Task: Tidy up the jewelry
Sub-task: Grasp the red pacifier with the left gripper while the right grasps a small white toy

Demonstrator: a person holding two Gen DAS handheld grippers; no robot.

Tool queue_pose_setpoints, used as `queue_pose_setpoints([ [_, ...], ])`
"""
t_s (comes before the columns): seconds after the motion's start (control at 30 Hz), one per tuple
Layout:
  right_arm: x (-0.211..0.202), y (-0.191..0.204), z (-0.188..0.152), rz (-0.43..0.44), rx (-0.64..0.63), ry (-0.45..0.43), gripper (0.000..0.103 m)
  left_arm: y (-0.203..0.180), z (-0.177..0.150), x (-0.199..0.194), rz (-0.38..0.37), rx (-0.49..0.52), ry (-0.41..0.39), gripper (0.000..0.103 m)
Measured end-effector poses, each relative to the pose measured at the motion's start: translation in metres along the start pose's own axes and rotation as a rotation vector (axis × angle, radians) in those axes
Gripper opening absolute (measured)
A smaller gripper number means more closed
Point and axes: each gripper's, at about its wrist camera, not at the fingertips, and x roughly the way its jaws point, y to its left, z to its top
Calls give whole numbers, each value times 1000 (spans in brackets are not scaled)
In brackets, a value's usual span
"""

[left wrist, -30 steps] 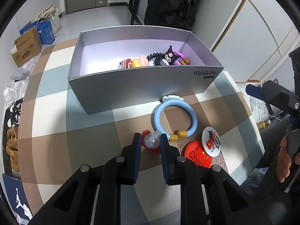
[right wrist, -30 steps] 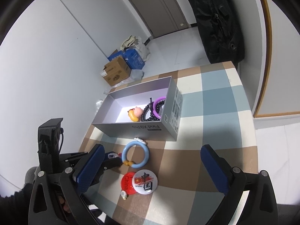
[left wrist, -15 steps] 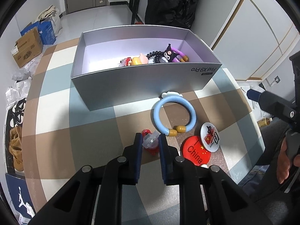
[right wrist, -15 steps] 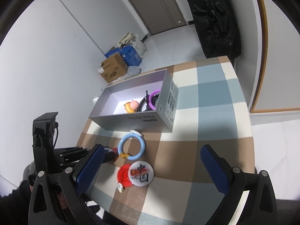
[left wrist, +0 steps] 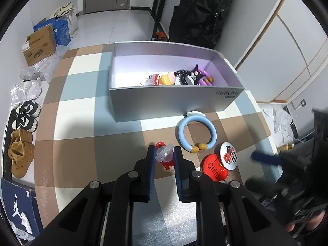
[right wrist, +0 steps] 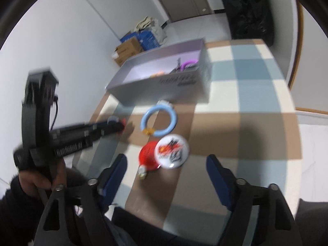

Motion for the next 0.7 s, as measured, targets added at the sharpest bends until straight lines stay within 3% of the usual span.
queue_pose_setpoints([
  [0.2, 15, 25, -14, 0, -73, 55, 58, 5, 1, -8, -17, -40, -28, 12],
  [0.33, 22, 33, -15, -14, -104, 63, 54, 7, 0, -12, -26, -54, -41, 12],
  [0.4, 26, 36, -16, -24, -114, 69, 44, 8, 0, -14, -29, -59, -48, 12],
  [0.7, 38, 52, -17, -109, -186, 59, 32, 15, -2, -20, -39, -74, -65, 12],
])
